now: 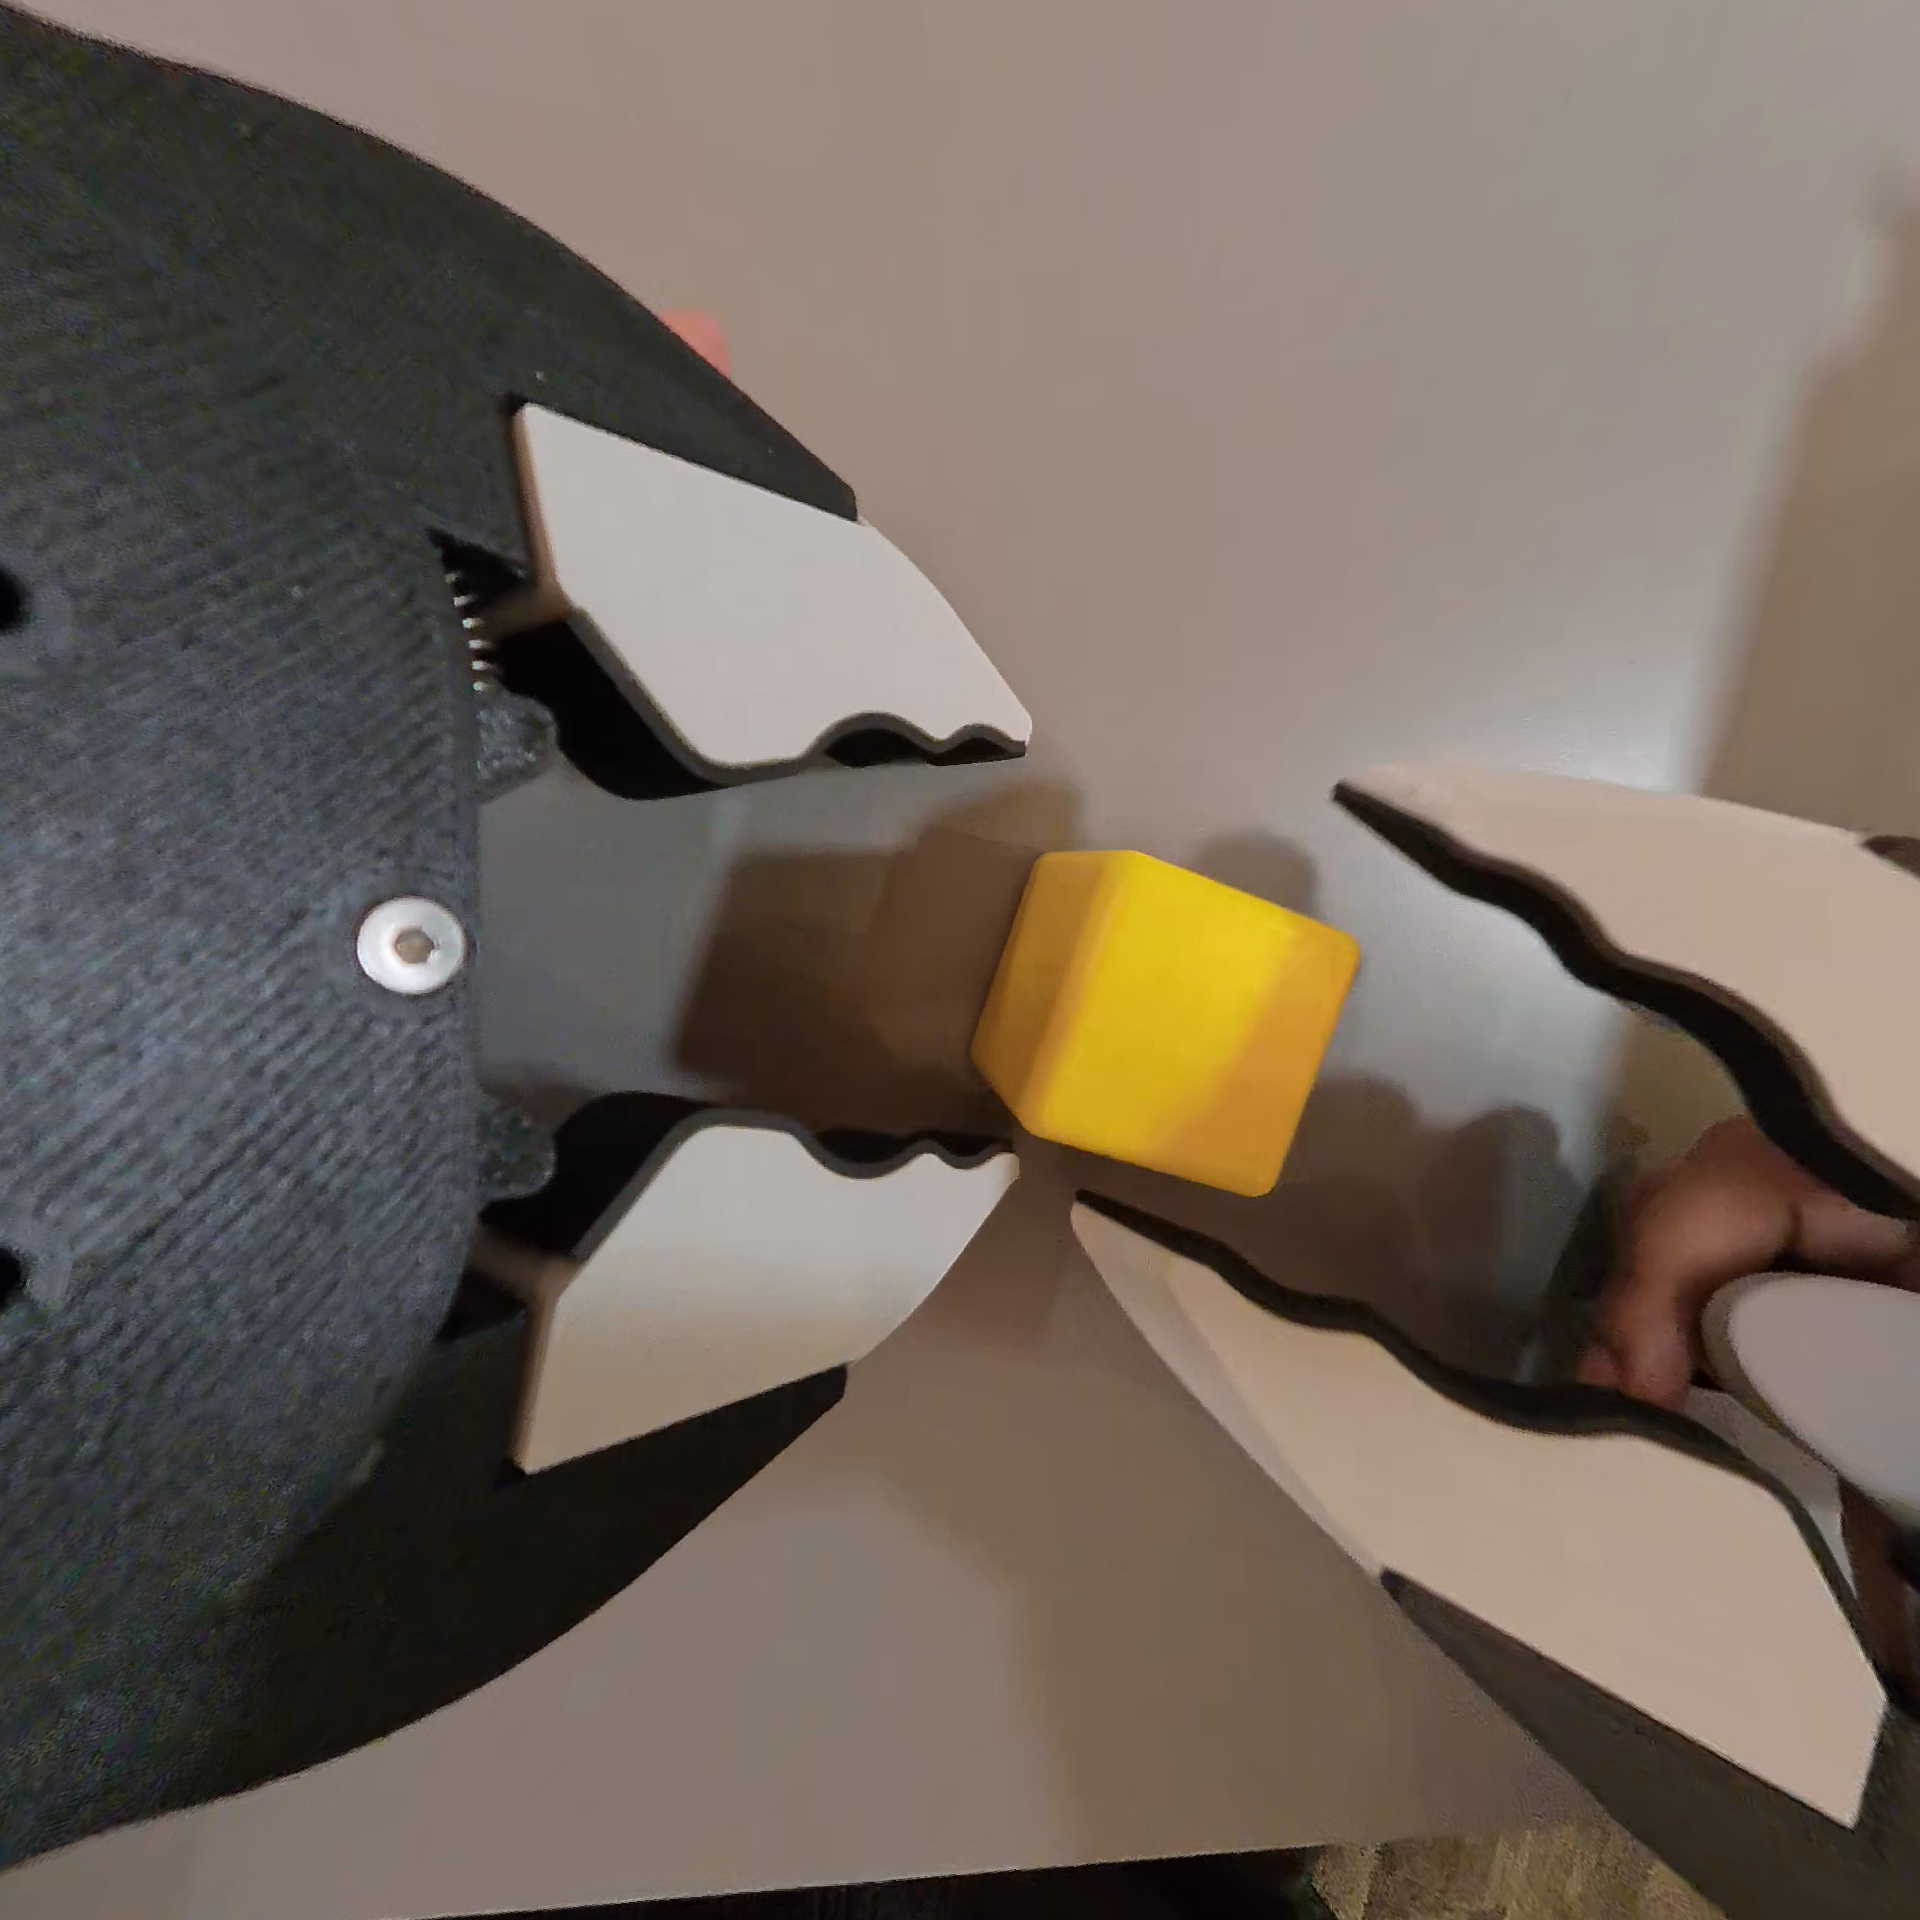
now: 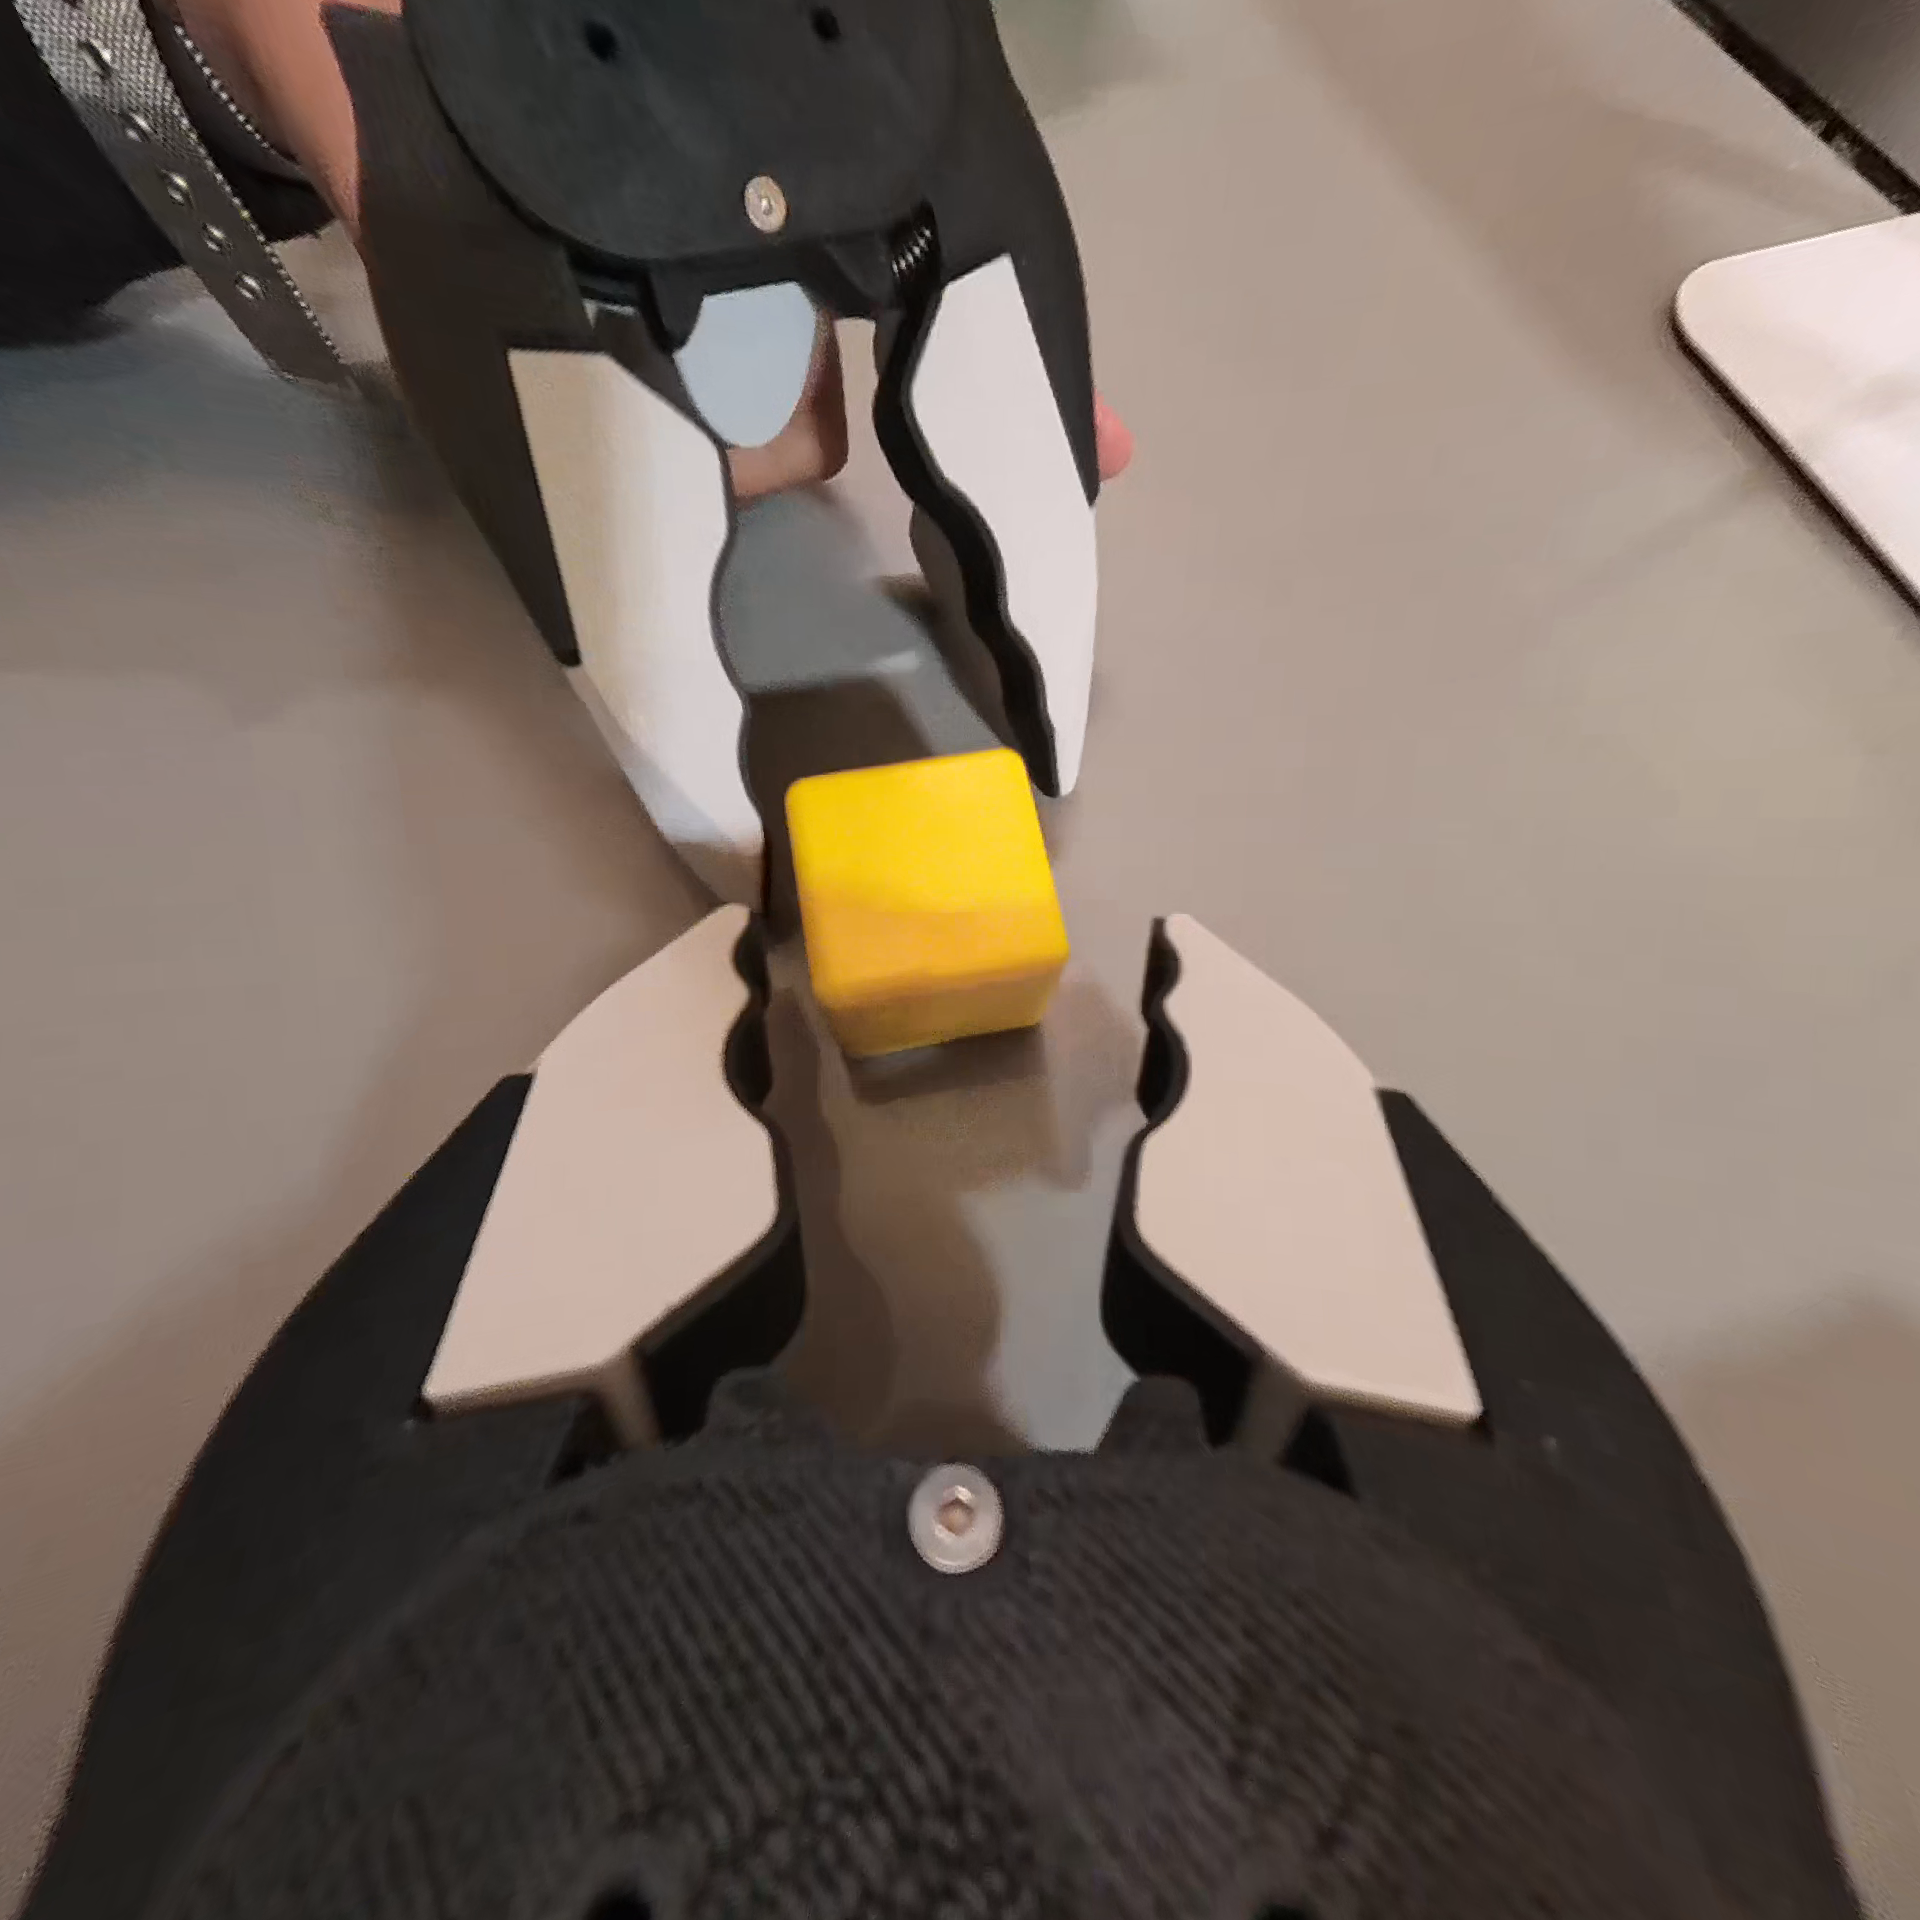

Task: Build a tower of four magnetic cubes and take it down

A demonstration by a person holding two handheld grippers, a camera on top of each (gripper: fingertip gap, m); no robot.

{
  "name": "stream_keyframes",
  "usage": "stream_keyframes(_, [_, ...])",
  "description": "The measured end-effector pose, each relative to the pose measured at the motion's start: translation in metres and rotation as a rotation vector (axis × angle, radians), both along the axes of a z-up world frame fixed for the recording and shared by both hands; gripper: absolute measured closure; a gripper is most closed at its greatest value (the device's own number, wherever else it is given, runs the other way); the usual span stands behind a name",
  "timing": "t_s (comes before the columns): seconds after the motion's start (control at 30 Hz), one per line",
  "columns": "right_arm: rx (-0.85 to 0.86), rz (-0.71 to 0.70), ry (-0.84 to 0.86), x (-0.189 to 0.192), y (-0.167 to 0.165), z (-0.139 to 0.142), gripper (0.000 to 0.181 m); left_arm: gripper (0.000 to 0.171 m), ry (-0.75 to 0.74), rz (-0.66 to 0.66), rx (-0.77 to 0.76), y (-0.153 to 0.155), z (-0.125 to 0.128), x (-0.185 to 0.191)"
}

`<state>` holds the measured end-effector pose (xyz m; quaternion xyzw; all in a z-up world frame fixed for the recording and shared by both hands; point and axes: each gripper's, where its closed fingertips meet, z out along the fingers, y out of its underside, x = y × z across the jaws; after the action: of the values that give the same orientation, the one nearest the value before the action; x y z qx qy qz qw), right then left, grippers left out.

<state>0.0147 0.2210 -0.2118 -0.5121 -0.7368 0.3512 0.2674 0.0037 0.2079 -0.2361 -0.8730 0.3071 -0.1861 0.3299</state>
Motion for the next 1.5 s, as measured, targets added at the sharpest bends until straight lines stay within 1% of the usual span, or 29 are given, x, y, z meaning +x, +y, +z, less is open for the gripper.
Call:
stream_keyframes(0.07, [-0.013, 0.012, -0.018, 0.001, -0.001, -0.005, 0.120, 0.108, 0.011, 0.002, 0.007, 0.001, 0.000, -0.002])
stream_keyframes(0.1, [-0.007, 0.018, -0.021, 0.001, -0.001, -0.006, 0.128, 0.108, 0.019, 0.005, 0.011, 0.002, -0.001, -0.002])
stream_keyframes(0.13, [0.005, 0.019, -0.009, 0.001, 0.000, -0.004, 0.132, 0.108, 0.019, 0.003, 0.010, 0.002, -0.001, -0.002])
stream_keyframes(0.23, [0.031, 0.044, 0.015, 0.003, 0.000, 0.003, 0.133, 0.108, 0.008, 0.008, 0.008, 0.002, 0.000, -0.003])
stream_keyframes(0.3, [0.037, 0.031, 0.074, 0.002, 0.003, 0.021, 0.133, 0.108, 0.005, 0.013, 0.007, 0.003, 0.000, -0.004])
stream_keyframes(0.4, [-0.031, 0.015, 0.169, 0.005, 0.002, 0.059, 0.133, 0.108, 0.007, 0.016, 0.004, 0.003, 0.000, -0.004])
stream_keyframes(0.47, [-0.062, -0.005, 0.202, 0.011, 0.002, 0.080, 0.133, 0.108, 0.012, 0.017, 0.007, 0.003, 0.000, -0.004])
stream_keyframes(0.57, [-0.016, -0.038, 0.220, 0.031, 0.008, 0.105, 0.133, 0.108, 0.021, 0.018, 0.011, 0.003, -0.001, -0.004])
stream_keyframes(0.63, [0.066, -0.095, 0.212, 0.053, 0.023, 0.117, 0.133, 0.108, 0.027, 0.019, 0.013, 0.003, -0.001, -0.004])
stream_keyframes(0.67, [0.118, -0.139, 0.201, 0.067, 0.035, 0.122, 0.133, 0.109, 0.030, 0.020, 0.015, 0.003, -0.001, -0.004])
stream_keyframes(0.77, [0.302, -0.314, 0.075, 0.124, 0.092, 0.128, 0.133, 0.110, 0.035, 0.024, 0.017, 0.004, -0.001, -0.005])
stream_keyframes(0.83, [0.351, -0.428, -0.037, 0.170, 0.128, 0.128, 0.133, 0.110, 0.037, 0.026, 0.017, 0.004, -0.002, -0.005])
stream_keyframes(0.87, [0.341, -0.486, -0.084, 0.191, 0.142, 0.125, 0.133, 0.110, 0.039, 0.026, 0.018, 0.004, -0.002, -0.005])
stream_keyframes(0.93, [0.287, -0.572, -0.161, 0.228, 0.162, 0.112, 0.133, 0.110, 0.042, 0.027, 0.020, 0.005, -0.002, -0.005])
stream_keyframes(1.03, [0.266, -0.712, -0.282, 0.268, 0.194, 0.075, 0.133, 0.112, 0.060, 0.032, 0.029, 0.006, -0.002, -0.006])
stream_keyframes(1.1, [0.248, -0.795, -0.384, 0.288, 0.209, 0.048, 0.133, 0.112, 0.073, 0.034, 0.036, 0.007, -0.003, -0.006])
stream_keyframes(1.17, [0.218, -0.852, -0.453, 0.300, 0.217, 0.030, 0.133, 0.112, 0.076, 0.033, 0.037, 0.007, -0.003, -0.006])
stream_keyframes(1.23, [0.184, -0.897, -0.494, 0.306, 0.220, 0.020, 0.133, 0.112, 0.076, 0.034, 0.037, 0.007, -0.003, -0.006])
stream_keyframes(1.37, [0.160, -0.931, -0.546, 0.312, 0.220, 0.011, 0.133, 0.112, 0.072, 0.034, 0.035, 0.008, -0.003, -0.006])
stream_keyframes(1.5, [0.152, -0.950, -0.561, 0.315, 0.220, 0.011, 0.133, 0.112, 0.074, 0.034, 0.036, 0.008, -0.003, -0.006])
